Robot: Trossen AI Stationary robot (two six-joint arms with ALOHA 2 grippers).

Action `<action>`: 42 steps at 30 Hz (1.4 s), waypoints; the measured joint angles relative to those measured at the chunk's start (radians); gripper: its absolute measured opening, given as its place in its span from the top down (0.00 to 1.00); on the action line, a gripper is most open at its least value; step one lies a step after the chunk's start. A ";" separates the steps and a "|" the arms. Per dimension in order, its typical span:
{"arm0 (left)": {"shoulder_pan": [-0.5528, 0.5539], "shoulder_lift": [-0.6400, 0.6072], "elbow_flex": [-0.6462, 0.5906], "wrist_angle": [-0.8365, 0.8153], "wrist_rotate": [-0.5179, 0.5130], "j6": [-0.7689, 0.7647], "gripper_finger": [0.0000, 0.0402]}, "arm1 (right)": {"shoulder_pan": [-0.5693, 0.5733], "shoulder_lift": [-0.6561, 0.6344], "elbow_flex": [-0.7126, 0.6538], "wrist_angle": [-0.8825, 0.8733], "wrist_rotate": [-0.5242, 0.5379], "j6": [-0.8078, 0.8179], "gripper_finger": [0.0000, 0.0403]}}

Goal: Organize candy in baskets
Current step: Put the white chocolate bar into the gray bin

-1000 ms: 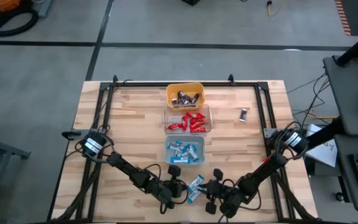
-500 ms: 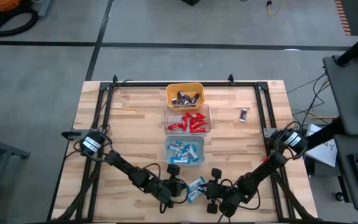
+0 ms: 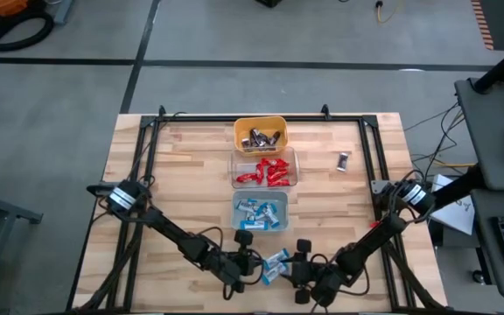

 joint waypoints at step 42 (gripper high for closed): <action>-0.070 -0.227 0.001 -0.167 -0.002 0.012 0.97 | -0.075 0.128 0.018 0.090 -0.151 -0.138 0.77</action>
